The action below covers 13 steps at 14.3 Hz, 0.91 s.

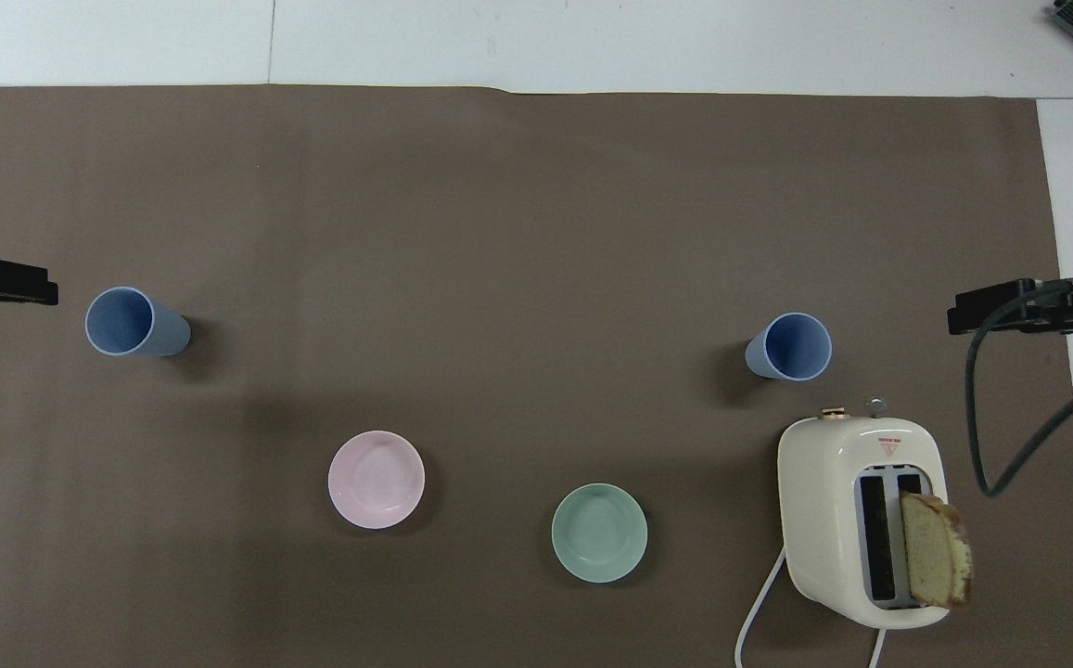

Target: Stack blue cups with both arms

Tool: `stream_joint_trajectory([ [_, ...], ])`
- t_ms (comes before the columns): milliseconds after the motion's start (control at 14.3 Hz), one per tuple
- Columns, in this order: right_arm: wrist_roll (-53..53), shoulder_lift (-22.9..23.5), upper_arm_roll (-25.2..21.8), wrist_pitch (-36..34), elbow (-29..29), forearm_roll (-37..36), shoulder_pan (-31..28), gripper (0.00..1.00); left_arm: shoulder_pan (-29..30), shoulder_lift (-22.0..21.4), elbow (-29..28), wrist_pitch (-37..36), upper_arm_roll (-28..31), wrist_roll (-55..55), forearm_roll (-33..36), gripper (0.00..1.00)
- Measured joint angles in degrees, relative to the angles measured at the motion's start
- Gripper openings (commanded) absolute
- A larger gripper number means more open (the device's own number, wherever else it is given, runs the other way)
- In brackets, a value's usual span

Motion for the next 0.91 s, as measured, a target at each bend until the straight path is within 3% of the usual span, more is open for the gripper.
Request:
stream_joint_trajectory([
  [490,0.00,0.00,0.00,0.00,0.00,0.00,0.00,1.00,2.53,7.78,-2.82,7.00,0.04,0.43,0.00,1.00],
  [909,0.00,0.00,0.00,0.00,0.00,0.00,0.00,1.00,2.57,10.20,-9.44,14.83,-0.16,0.59,0.00,1.00],
])
